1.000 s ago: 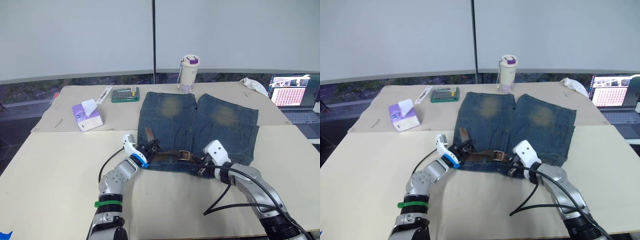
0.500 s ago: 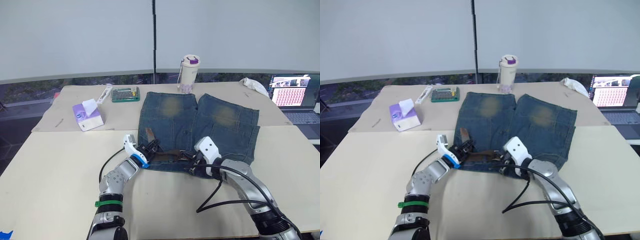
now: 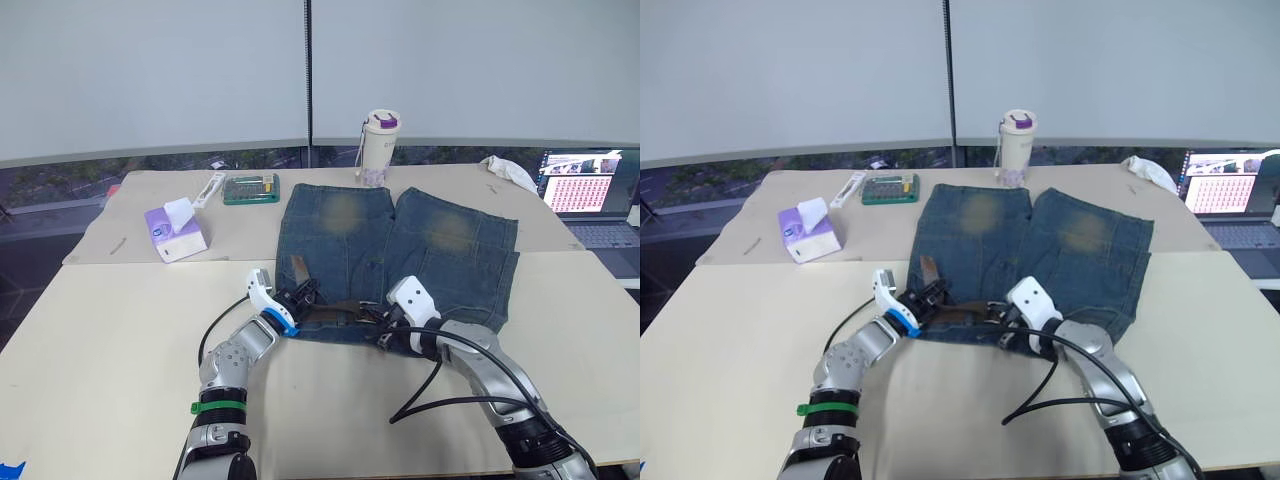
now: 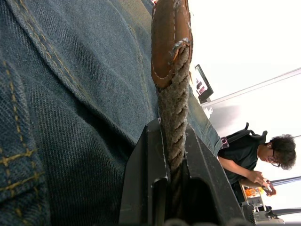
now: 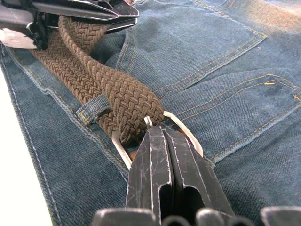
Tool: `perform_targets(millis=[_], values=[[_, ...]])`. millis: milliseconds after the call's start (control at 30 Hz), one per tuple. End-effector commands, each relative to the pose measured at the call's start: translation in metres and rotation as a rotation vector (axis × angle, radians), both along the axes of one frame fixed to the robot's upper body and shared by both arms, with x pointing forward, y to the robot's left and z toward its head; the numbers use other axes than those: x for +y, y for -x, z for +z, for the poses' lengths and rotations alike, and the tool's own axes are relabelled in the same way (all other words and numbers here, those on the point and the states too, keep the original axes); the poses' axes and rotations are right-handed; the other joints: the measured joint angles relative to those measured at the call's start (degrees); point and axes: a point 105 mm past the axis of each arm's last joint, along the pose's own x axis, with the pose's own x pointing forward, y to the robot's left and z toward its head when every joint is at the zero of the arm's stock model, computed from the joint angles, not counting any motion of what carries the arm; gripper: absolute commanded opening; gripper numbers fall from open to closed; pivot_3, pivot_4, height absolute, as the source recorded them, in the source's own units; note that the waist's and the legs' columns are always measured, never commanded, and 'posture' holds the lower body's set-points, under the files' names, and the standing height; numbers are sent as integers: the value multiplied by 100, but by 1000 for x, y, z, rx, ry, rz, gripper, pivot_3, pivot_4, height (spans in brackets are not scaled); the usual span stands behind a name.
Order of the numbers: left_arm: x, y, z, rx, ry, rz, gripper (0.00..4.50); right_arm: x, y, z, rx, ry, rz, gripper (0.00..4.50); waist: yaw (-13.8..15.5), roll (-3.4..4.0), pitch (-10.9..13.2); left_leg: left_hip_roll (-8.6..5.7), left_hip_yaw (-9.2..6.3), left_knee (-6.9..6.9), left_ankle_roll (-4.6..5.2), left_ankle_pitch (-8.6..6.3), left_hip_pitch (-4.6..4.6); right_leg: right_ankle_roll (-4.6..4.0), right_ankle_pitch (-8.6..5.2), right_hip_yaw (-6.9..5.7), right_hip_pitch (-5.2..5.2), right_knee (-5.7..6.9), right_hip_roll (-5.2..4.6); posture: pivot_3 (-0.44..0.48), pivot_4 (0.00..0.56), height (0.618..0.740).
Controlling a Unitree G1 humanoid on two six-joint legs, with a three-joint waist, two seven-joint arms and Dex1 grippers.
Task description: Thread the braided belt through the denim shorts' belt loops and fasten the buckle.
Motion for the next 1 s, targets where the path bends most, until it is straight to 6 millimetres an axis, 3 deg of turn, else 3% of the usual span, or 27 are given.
perform_targets(millis=[33,400,600,833,1000], values=[[1,-3,5,-38,-11,18,0,5,3,-9,31,16,28,15,-1,0,0,0,0,0,0,0,1,0,0,0,0,0,0,0,150,740],[0,-10,51,-219,43,68,0,-8,8,-43,176,120,-19,15,-6,-7,-1,1,0,0,0,-1,5,0,0,-1,6,-1,1,0,150,740],[8,-16,94,-338,174,148,0,-9,14,-56,244,164,-11,15,-6,-13,-1,2,1,0,0,-1,5,0,0,-1,8,-4,1,0,150,740],[-7,-10,104,-379,176,81,0,-9,15,-63,279,187,-14,15,-32,-19,-3,6,0,-1,-5,0,9,0,0,-1,10,-3,6,0,150,740],[-35,-1,118,-450,172,-24,0,-6,13,-63,279,200,-5,15,-38,-20,-4,6,1,-1,-4,0,10,0,-1,-1,10,-4,7,0,150,740]])
